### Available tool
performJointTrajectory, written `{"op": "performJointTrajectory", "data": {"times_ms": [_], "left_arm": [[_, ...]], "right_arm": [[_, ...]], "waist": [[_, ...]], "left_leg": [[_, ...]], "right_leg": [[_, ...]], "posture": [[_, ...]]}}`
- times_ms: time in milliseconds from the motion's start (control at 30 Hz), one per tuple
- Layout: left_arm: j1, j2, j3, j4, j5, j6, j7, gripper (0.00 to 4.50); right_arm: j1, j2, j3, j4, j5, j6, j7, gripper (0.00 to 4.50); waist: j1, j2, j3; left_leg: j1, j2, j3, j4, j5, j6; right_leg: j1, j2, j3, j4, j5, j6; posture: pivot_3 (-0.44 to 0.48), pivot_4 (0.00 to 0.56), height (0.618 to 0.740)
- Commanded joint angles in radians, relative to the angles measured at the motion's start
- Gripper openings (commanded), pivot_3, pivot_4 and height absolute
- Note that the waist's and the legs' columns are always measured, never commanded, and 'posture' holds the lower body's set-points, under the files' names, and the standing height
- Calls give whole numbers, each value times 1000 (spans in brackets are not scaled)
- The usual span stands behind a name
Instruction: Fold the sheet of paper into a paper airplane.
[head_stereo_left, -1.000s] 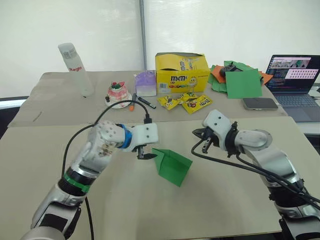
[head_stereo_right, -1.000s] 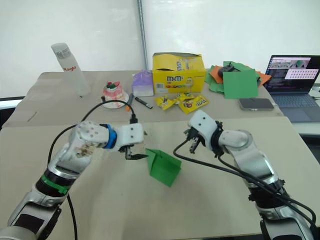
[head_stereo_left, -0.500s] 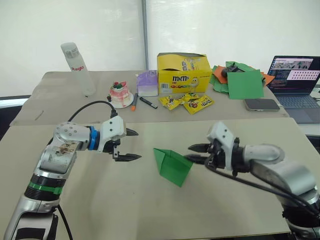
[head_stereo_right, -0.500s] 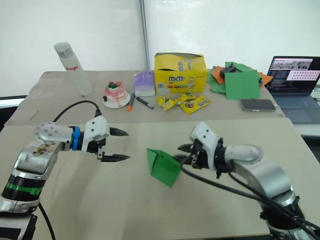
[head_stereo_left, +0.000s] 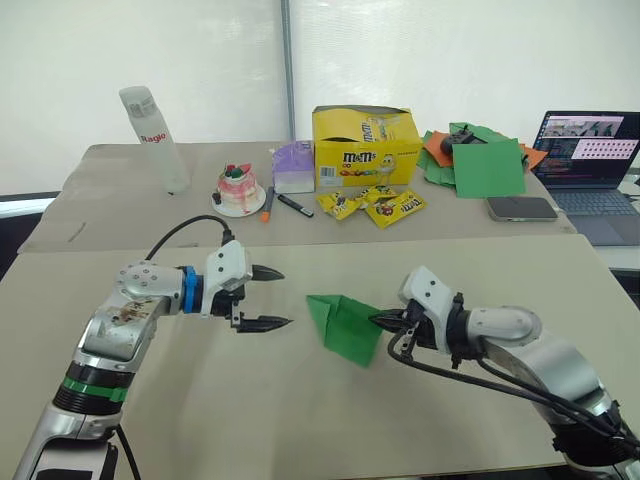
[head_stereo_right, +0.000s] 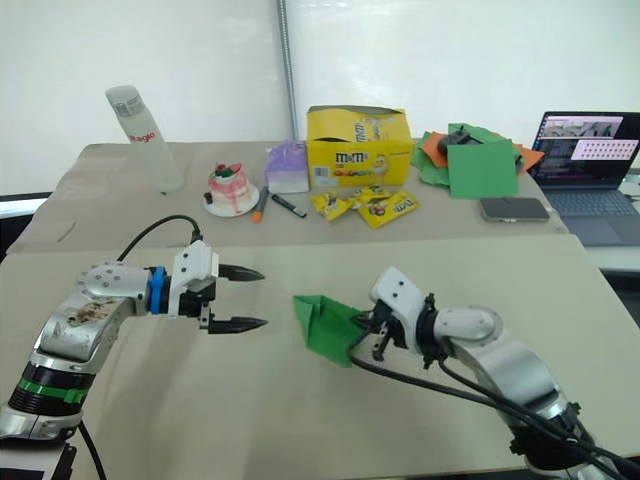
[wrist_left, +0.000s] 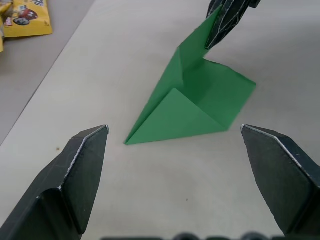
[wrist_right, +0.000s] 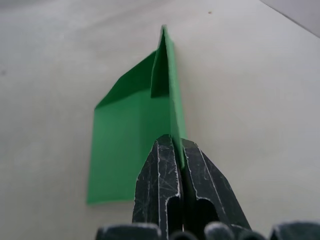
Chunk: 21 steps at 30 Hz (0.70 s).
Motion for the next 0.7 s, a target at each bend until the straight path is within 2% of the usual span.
{"op": "performJointTrajectory", "data": {"times_ms": [33,167,333,433,567,700], "left_arm": [[30,14,42,-25,-65,24,-5,4500],[81,36,67,-63,-139,77,-20,4500],[154,52,69,-87,-158,71,-9,4500],[190,52,67,-105,-190,100,-11,3714],[241,39,34,-105,-188,72,-13,2361],[233,-12,26,-80,-193,68,34,988]], "right_arm": [[-49,32,24,28,-23,-145,54,28],[-97,53,63,87,-47,-250,129,28],[-150,73,115,203,-83,-337,214,28],[-177,86,122,248,-90,-355,243,0],[-190,94,132,267,-98,-360,275,0],[-186,99,131,258,-98,-349,294,0]], "waist": [[-6,0,0],[-17,0,0],[-16,1,0],[-16,1,1],[-18,2,0],[-13,2,0]], "left_leg": [[0,0,0,0,0,0],[1,0,0,-1,0,0],[2,0,-1,-1,0,0],[2,0,-1,-1,0,0],[2,0,-1,-2,0,0],[2,0,-1,-1,0,0]], "right_leg": [[0,0,0,0,0,0],[0,1,1,0,0,0],[0,0,0,-1,0,0],[0,0,0,-1,0,0],[0,0,1,-1,0,0],[0,0,1,-1,0,0]], "posture": [[0,150,740],[0,150,740],[0,150,740],[0,150,740],[0,150,740],[0,150,740]]}}
